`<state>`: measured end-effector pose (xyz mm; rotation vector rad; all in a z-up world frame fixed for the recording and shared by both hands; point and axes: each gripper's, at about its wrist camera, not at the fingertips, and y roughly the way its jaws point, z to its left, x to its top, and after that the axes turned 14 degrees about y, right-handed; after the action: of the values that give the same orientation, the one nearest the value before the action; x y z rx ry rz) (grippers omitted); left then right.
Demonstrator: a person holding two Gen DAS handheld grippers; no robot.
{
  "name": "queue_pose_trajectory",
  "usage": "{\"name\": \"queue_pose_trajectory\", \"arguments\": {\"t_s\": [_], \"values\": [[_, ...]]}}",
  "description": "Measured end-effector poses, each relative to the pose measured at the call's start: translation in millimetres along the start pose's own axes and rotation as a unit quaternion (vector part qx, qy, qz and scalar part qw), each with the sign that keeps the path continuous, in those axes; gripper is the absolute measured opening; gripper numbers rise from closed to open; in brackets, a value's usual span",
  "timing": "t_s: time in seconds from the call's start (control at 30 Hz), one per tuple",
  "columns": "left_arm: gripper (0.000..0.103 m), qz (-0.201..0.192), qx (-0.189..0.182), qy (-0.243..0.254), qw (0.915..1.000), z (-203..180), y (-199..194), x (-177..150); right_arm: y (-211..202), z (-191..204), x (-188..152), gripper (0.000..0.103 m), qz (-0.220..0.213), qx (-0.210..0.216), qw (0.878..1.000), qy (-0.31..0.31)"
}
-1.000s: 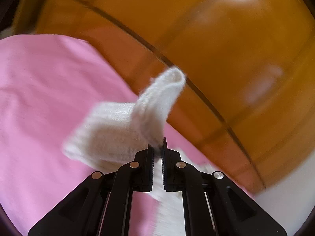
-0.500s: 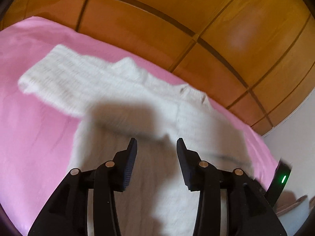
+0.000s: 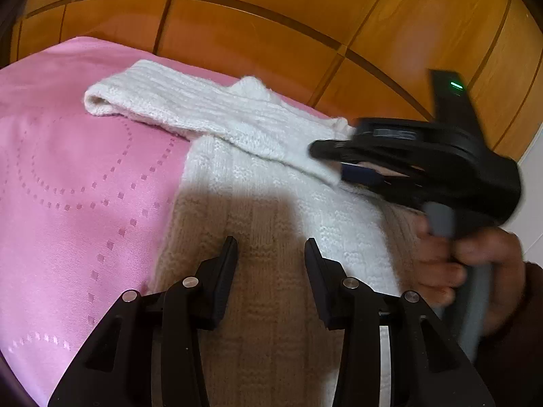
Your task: Fold small clothes
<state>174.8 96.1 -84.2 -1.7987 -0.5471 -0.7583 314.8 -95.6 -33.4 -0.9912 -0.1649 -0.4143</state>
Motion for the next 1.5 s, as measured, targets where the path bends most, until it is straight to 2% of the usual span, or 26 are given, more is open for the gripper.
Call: {"name": "queue_pose_trajectory", "arguments": {"t_s": [0.03,0.1,0.2,0.33,0.47,0.57,0.7,0.8,1.0,1.07,1.13,1.17,1.23,1.33,1.43,1.47,1.5], "values": [[0.040,0.000,0.000,0.000,1.0000,-0.3,1.6,0.7,3.7,5.3,1.6,0.005,0.000,-0.007,1.000,-0.007],[0.040,-0.005,-0.004,-0.002,1.0000,0.9,1.2,-3.0,-3.0,19.5,4.9,0.005,-0.013,-0.016,0.999,-0.025],[0.040,-0.008,-0.009,-0.005,0.9999,2.7,-4.3,-9.4,-43.4,36.3,11.5,0.005,-0.062,0.006,0.996,-0.056],[0.040,-0.008,-0.007,-0.003,0.9999,0.9,-6.3,-11.2,-108.2,37.2,28.2,0.005,-0.123,0.031,0.990,-0.062],[0.040,-0.007,-0.003,0.000,1.0000,-2.2,-7.2,-12.2,-166.0,5.4,48.2,0.005,-0.175,0.032,0.983,-0.043],[0.040,-0.006,0.001,0.003,1.0000,-5.1,-5.4,-11.9,-187.5,-37.9,55.6,0.005,-0.199,0.005,0.980,-0.009],[0.040,-0.004,0.006,0.007,0.9999,-7.9,-4.9,-12.4,-189.5,-105.7,58.3,0.005,-0.196,-0.032,0.978,0.058],[0.040,-0.002,0.010,0.008,0.9999,-8.4,-3.2,-10.8,-173.3,-159.1,53.4,0.005,-0.177,-0.066,0.976,0.109],[0.040,0.019,0.014,0.011,0.9997,-11.2,-3.3,-1.2,-139.0,-218.7,39.7,0.005,-0.142,-0.092,0.971,0.171],[0.040,0.031,-0.001,-0.005,0.9995,-6.5,-7.5,7.4,-135.3,-225.3,38.5,0.005,-0.144,-0.087,0.969,0.179],[0.041,0.025,-0.024,-0.030,0.9989,4.3,-13.3,19.8,-136.5,-226.0,39.2,0.005,-0.145,-0.088,0.970,0.173],[0.056,0.017,-0.026,-0.044,0.9986,12.7,-16.0,30.2,-137.5,-225.4,40.3,0.005,-0.145,-0.089,0.971,0.168],[0.065,0.000,-0.032,-0.071,0.9970,29.9,-17.7,47.0,-139.6,-221.9,41.8,0.005,-0.147,-0.091,0.972,0.158],[0.067,-0.004,-0.050,-0.112,0.9924,61.1,-3.6,78.7,-151.6,-218.0,38.0,0.005,-0.153,-0.079,0.973,0.153],[0.067,0.011,-0.058,-0.150,0.9870,87.5,25.8,104.4,-156.0,-212.4,37.0,0.005,-0.154,-0.076,0.975,0.143],[0.067,0.020,-0.081,-0.167,0.9825,96.0,40.2,112.3,-153.5,-210.0,38.1,0.005,-0.154,-0.077,0.975,0.140],[0.067,0.025,-0.088,-0.179,0.9796,100.8,49.5,117.1,-152.9,-209.7,37.9,0.005,-0.153,-0.079,0.975,0.138]]}}
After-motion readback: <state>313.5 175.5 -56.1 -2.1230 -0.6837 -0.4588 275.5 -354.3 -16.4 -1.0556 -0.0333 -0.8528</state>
